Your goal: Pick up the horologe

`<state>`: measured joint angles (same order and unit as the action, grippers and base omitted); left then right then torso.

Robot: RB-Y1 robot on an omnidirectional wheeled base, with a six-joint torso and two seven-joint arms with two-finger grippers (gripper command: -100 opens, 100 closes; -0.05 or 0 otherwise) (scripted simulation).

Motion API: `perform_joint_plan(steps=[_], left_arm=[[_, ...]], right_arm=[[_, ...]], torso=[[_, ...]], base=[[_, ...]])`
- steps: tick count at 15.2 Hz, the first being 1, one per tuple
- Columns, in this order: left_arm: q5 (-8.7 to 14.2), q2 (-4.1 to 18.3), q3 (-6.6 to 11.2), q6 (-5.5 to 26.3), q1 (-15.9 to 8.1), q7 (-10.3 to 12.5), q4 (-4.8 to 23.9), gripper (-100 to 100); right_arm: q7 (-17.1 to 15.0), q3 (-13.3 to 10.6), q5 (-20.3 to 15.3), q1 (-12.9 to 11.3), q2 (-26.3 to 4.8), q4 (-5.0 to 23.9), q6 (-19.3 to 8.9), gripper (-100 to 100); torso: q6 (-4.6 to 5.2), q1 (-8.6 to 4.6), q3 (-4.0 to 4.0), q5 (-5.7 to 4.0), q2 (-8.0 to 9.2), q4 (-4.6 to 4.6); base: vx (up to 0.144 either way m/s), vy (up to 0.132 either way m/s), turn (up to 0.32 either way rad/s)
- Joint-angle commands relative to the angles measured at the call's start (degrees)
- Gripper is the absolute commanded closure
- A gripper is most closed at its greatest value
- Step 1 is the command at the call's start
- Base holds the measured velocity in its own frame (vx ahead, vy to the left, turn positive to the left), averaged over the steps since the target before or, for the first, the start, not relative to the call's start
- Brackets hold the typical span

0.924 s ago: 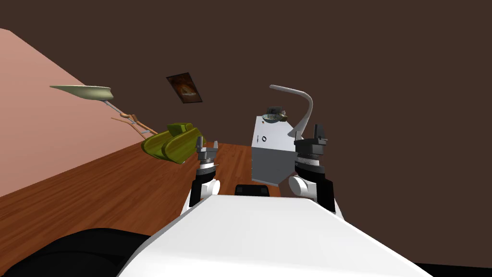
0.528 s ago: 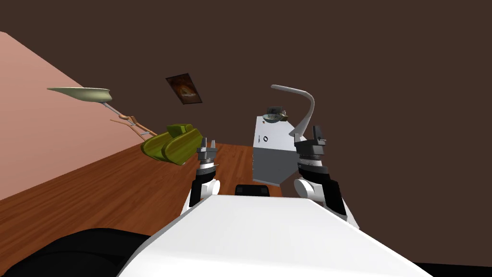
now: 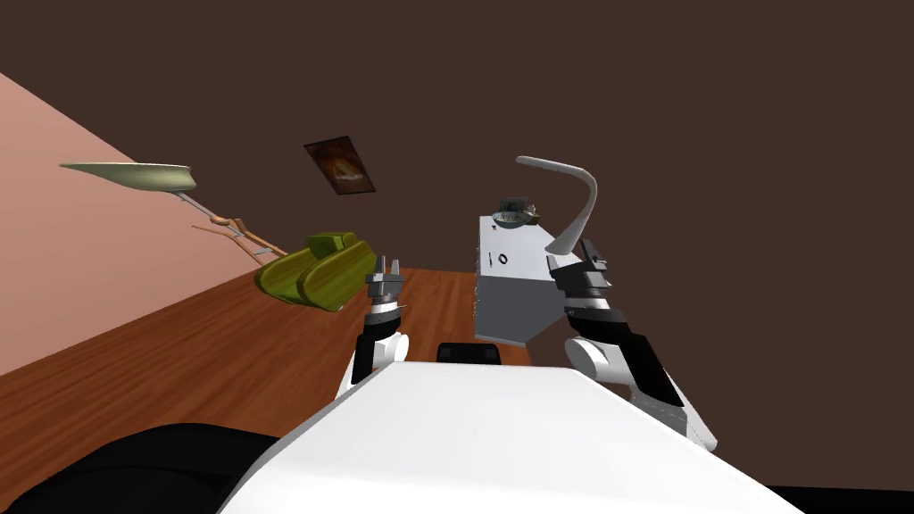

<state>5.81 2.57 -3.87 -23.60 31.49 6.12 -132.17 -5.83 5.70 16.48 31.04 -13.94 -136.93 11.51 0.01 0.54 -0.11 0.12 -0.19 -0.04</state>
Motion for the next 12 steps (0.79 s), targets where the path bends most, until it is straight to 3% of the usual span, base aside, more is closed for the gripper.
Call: perform_joint_plan(steps=[1, 2, 5, 6, 8, 9, 12], left_arm=[[0.0, 0.0, 0.0, 0.0, 0.0, 0.0, 0.0, 0], [0.0, 0.0, 0.0, 0.0, 0.0, 0.0, 0.0, 0], [0.0, 0.0, 0.0, 0.0, 0.0, 0.0, 0.0, 0], [0.0, 0.0, 0.0, 0.0, 0.0, 0.0, 0.0, 0], [0.0, 0.0, 0.0, 0.0, 0.0, 0.0, 0.0, 0], [0.0, 0.0, 0.0, 0.0, 0.0, 0.0, 0.0, 0], [0.0, 0.0, 0.0, 0.0, 0.0, 0.0, 0.0, 0]], right_arm=[[-2.07, 1.06, 1.54, 0.89, -1.47, 0.16, -1.42, -100], [-3.8, 2.59, 3.59, 1.73, -3.19, 0.2, -3.46, -100], [-6.87, 4.22, 5.77, 2.62, -4.9, 0.25, -5.63, -100], [-8.19, 5.92, 7.73, 3.55, -6.58, 0.29, -7.58, -100], [-9.47, 5.92, 8.06, 3.55, -6.58, 0.29, -7.91, -100], [-11.37, 7.71, 10.39, 4.53, -8.24, 0.34, -10.28, -100], [-14.68, 9.56, 12.93, 5.54, -9.87, 0.4, -12.72, -100]], torso=[[0.0, 0.0, 0.0, 0.0, 0.0, 0.0], [-0.01, 0.02, -0.01, 0.0, -0.02, -0.01], [0.01, 0.08, -0.01, 0.02, 0.0, -0.01], [0.0, 0.06, 0.0, 0.02, 0.01, 0.0], [0.0, 0.09, -0.02, 0.02, -0.02, -0.01], [-0.01, -0.01, -0.02, 0.01, -0.02, -0.01], [0.01, -0.02, -0.02, 0.0, -0.03, -0.01]], base=[[0.05, 0.136, -0.048], [0.05, 0.148, -0.047], [0.042, 0.143, -0.058], [0.044, 0.154, -0.068], [0.045, 0.127, -0.042], [0.045, 0.106, -0.039], [0.048, 0.126, -0.065]])
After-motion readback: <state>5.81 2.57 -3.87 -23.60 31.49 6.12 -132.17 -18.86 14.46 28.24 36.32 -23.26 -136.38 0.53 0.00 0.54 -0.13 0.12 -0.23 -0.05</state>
